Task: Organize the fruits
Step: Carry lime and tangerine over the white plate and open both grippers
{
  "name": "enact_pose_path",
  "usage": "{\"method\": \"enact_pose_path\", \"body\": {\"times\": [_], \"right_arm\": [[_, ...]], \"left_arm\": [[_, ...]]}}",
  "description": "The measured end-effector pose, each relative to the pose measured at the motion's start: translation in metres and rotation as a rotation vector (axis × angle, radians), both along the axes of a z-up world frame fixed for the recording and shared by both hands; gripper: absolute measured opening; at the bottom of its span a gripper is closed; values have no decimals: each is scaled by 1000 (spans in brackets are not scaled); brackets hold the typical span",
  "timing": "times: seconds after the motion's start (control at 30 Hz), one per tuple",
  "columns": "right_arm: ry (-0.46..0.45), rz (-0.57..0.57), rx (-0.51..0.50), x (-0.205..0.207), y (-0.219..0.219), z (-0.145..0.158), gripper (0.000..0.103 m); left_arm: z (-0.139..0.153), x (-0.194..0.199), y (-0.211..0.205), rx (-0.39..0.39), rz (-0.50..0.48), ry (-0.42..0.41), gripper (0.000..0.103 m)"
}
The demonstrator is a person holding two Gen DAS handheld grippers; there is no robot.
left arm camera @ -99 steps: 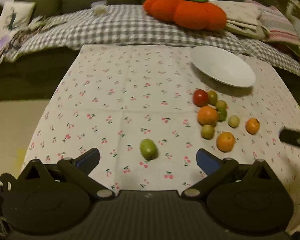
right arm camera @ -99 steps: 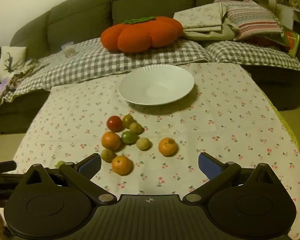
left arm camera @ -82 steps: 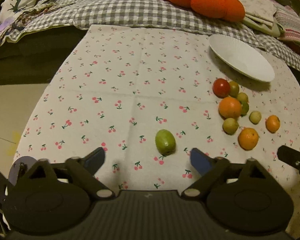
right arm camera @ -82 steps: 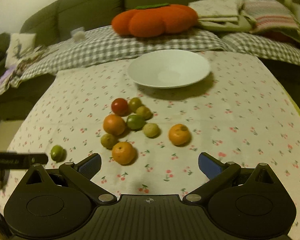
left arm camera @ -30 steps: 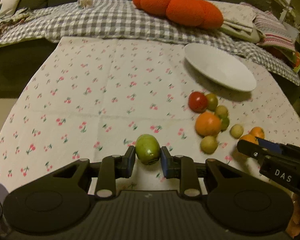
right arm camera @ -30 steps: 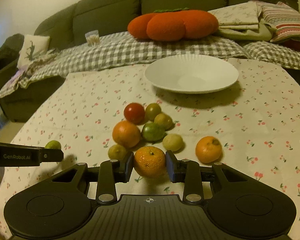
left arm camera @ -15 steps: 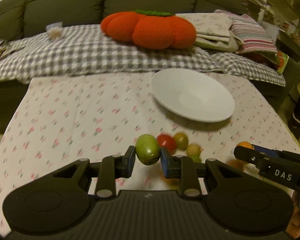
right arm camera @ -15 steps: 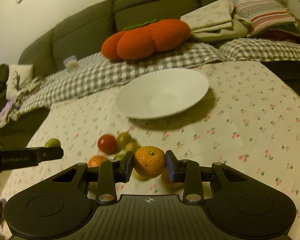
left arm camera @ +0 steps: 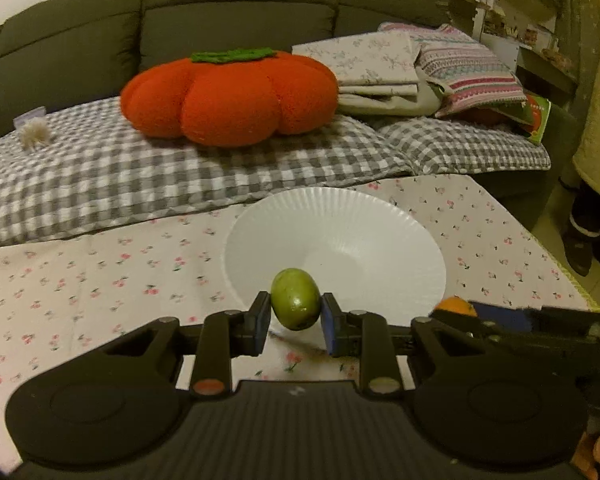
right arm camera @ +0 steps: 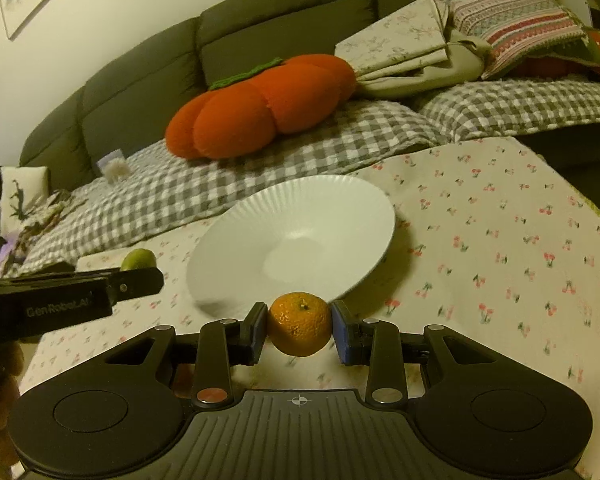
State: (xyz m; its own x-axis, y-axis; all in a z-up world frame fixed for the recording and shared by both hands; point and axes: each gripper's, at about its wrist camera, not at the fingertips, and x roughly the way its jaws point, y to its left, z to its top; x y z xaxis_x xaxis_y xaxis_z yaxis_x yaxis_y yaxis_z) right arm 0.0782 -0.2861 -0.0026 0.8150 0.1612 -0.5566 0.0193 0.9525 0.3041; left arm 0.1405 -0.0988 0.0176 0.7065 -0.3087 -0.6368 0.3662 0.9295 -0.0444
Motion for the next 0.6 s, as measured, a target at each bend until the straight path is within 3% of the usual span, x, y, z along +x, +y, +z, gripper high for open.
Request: {"method": "enact_pose_path", "body": {"times": [0.6], "right_arm": [[-10,36,-129,54,14,-18,33]], "left_arm": [[-38,37,-23,113,-34,-2,25]]}}
